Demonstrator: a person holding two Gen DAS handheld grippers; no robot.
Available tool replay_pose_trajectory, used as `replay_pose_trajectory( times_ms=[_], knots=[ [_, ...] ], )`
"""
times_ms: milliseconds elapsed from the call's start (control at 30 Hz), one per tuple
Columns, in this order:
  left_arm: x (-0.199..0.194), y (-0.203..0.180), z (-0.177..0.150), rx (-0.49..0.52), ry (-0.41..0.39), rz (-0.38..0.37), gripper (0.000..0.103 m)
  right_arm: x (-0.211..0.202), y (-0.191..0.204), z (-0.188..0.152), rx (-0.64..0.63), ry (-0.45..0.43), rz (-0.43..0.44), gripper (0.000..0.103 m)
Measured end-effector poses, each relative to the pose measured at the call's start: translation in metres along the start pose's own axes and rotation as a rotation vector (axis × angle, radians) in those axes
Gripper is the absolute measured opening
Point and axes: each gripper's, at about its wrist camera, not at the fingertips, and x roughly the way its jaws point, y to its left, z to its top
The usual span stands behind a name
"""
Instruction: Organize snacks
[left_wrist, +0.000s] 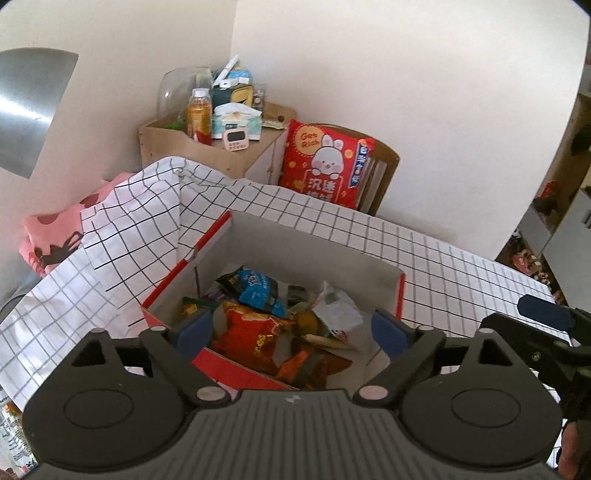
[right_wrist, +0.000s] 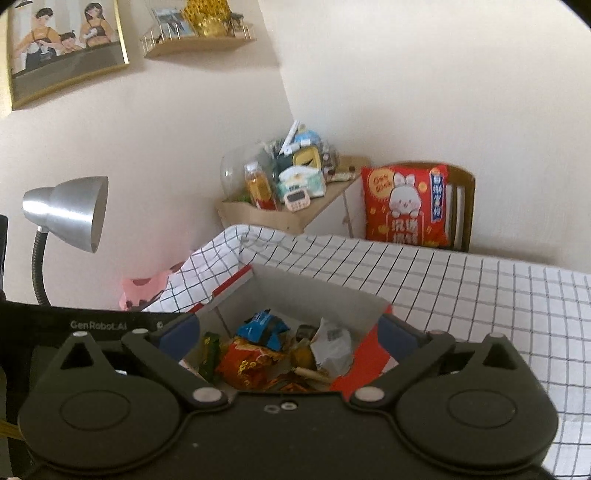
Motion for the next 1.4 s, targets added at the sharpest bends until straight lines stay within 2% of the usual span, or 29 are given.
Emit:
replay_pose_trajectory(
  times_ms=[33, 100, 300, 467, 567, 800, 1400],
  knots=[
    [-0.002, -0.002, -0.001, 0.004, -0.004, -0.004, 0.100, -0.003, 0.000, -0.001, -0.005, -0.006, -0.004, 0.103],
    [-0.007, -0.006, -0.004, 0.012, -0.017, -0.012, 0.102, -0.008, 0.000, -0.003, -0.015, -0.018, -0.013, 0.103],
    [-0.020, -0.015, -0.011, 0.021, -0.040, -0.024, 0.102, -0.021, -0.002, -0.009, 0.010, -0.043, -0.022, 0.103],
    [-0.030, -0.025, -0.017, 0.045, -0.058, 0.004, 0.102, -0.032, 0.002, -0.013, -0.004, -0.059, -0.031, 0.103],
    [-0.032, -0.029, -0.019, 0.057, -0.046, 0.024, 0.102, -0.036, 0.002, -0.016, 0.007, -0.056, -0.035, 0.103],
    [-0.036, -0.029, -0.025, 0.043, -0.032, 0.020, 0.102, -0.044, 0.008, -0.023, -0.025, -0.076, -0.092, 0.103],
    [-0.053, -0.041, -0.030, 0.080, -0.065, 0.008, 0.102, -0.053, -0.002, -0.027, 0.064, -0.070, -0.119, 0.103]
  ],
)
